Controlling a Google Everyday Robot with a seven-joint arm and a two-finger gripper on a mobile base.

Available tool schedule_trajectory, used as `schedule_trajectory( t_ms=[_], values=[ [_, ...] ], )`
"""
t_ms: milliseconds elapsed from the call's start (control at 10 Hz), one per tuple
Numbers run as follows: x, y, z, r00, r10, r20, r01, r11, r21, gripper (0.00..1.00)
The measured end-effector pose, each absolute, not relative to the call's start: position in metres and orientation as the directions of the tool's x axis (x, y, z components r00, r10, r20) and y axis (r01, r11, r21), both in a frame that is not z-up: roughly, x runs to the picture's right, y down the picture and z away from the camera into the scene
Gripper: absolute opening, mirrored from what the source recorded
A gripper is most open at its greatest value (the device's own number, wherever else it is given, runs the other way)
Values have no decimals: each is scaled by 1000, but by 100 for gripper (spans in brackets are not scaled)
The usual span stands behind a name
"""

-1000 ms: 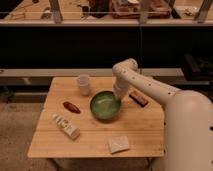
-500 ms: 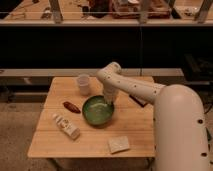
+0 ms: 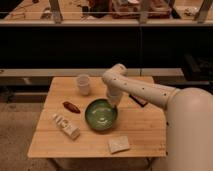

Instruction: Drag the ceramic bowl in a circle

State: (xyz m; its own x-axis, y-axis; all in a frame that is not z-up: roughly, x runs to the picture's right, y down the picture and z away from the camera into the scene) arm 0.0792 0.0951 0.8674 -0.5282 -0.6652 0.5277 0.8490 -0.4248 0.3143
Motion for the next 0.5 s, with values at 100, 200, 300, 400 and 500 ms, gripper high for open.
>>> schedule_trajectory(
  t_ms=[100, 200, 300, 400, 500],
  values=[
    [98, 99, 861, -526, -663, 533, 851, -423, 313, 0],
    [113, 103, 856, -518, -662, 541, 855, -414, 312, 0],
    [132, 108, 851, -504, -659, 559, 863, -404, 302, 0],
    [145, 109, 849, -486, -656, 578, 873, -393, 288, 0],
    [157, 107, 849, -442, -664, 603, 896, -365, 254, 0]
  ],
)
